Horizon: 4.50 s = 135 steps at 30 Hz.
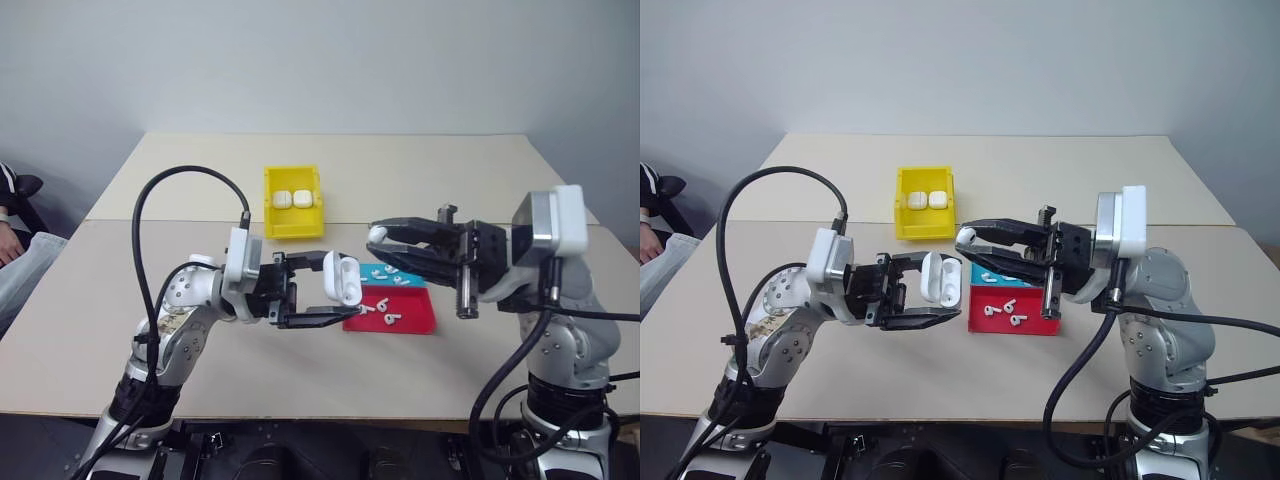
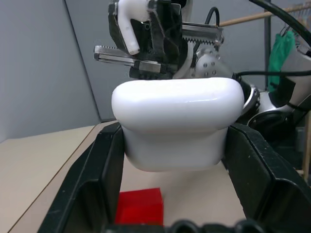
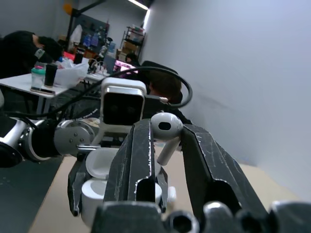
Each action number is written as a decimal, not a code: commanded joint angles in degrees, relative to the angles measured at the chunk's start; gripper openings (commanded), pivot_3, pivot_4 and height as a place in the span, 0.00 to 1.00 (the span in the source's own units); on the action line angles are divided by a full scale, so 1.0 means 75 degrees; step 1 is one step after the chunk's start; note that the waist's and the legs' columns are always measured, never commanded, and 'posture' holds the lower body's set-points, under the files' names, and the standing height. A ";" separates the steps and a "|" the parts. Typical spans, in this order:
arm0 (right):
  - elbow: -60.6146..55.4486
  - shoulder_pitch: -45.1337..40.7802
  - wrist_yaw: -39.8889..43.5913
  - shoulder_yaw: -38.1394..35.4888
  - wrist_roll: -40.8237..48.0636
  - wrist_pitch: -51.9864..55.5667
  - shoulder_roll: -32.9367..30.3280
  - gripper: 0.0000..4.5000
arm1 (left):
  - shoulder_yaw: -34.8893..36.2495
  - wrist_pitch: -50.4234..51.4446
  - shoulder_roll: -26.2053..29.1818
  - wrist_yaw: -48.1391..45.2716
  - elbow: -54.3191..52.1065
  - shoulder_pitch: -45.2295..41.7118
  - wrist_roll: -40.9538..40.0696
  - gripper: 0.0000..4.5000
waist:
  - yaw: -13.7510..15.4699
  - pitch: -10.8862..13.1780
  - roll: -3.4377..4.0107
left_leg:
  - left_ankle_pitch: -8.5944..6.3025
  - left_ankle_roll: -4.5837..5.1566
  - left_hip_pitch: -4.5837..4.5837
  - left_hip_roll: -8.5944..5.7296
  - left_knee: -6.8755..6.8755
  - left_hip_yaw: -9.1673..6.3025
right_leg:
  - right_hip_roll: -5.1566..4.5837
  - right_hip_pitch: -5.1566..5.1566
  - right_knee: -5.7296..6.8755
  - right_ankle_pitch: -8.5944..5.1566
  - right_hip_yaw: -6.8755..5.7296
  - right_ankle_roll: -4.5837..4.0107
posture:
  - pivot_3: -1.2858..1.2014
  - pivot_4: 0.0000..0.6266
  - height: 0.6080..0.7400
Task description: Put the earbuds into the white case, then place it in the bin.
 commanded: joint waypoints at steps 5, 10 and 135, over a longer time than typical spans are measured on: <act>0.0106 0.0199 0.0202 0.0630 -0.0316 -0.1016 -0.0138 0.16 | 0.0069 -0.0019 0.0024 -0.0009 -0.0254 0.0073 -0.0026 0.62 | 0.0012 0.0000 0.0000 | 0.0000 0.0000 -0.0001 -0.0001 0.0001 0.0000 | -0.0001 0.0002 -0.0003 0.0000 0.0000 0.0000 | 0.52 0.24 1.00; 0.0472 0.0161 0.0183 0.0846 -0.0576 -0.1459 -0.0201 0.16 | 0.0042 -0.0089 -0.0003 -0.0002 -0.0287 0.0128 0.0028 0.62 | 0.0016 0.0000 0.0000 | 0.0000 0.0000 0.0000 -0.0001 0.0001 0.0001 | -0.0001 0.0002 -0.0004 0.0000 0.0000 0.0000 | 0.52 0.24 1.00; 1.2606 -0.6330 0.1675 0.5632 -0.9107 -0.5969 -0.0548 0.31 | 0.0316 -0.1586 0.1201 0.0439 -0.0554 0.2704 0.1982 0.62 | -0.0195 0.0008 0.0012 | 0.0022 -0.0037 -0.0011 0.0009 -0.0037 0.0059 | -0.0005 -0.0057 0.0009 0.0000 0.0025 -0.0015 | 0.52 0.24 1.00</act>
